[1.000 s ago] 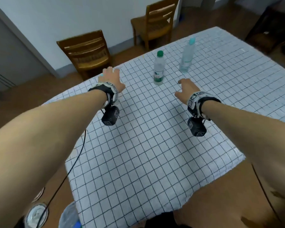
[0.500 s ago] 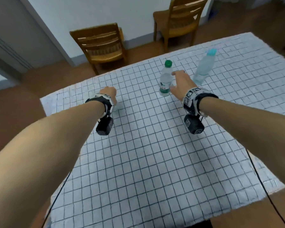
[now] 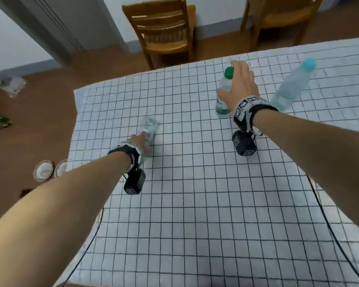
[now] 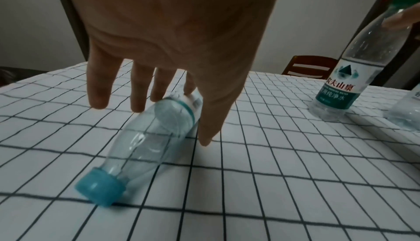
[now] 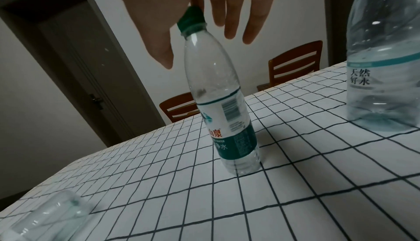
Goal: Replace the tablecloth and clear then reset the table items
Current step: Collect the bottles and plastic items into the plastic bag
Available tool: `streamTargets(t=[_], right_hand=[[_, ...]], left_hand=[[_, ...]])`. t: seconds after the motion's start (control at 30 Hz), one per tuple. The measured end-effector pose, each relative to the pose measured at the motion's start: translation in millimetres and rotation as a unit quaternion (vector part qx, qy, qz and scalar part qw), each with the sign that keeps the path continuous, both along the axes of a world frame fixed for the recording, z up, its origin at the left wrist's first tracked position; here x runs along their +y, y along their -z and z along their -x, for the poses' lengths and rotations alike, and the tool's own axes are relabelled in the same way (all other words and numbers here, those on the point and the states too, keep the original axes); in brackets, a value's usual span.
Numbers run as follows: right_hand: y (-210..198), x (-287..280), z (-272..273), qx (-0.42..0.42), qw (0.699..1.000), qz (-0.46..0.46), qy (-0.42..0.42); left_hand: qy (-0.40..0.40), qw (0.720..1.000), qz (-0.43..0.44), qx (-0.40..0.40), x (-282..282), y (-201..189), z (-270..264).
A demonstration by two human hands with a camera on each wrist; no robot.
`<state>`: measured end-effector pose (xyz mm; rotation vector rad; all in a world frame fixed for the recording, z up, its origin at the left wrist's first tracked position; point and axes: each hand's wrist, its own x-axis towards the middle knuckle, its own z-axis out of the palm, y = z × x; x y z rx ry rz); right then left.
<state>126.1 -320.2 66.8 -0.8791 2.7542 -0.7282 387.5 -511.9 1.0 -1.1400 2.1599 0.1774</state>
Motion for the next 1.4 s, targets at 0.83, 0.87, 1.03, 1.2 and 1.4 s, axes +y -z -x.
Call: streamTargets(t=[0.83, 0.87, 1.03, 1.2, 1.4], right_hand=[[28.6, -15.5, -162.0, -0.041, 0.994, -0.012, -0.104], [28.4, -16.4, -176.4, -0.046, 0.993, -0.022, -0.11], [19.1, -25.8, -240.2, -0.061, 0.987, -0.036, -0.143], [3.5, -44.0, -288.3, -0.062, 0.981, -0.035, -0.181], [-5.7, -66.8, -361.5, -0.061, 0.965, -0.02, -0.255]], left_hand=[[0.049, 0.989, -0.08, 0.113, -2.6, -4.3, -106.9], [0.046, 0.989, -0.084, 0.112, -4.6, -9.3, -117.8], [0.043, 0.988, -0.073, 0.132, -3.5, -24.7, -179.2], [0.001, 0.991, -0.051, 0.128, 2.2, -41.9, -240.3], [-0.098, 0.984, 0.01, 0.149, 33.8, -73.3, -344.2]])
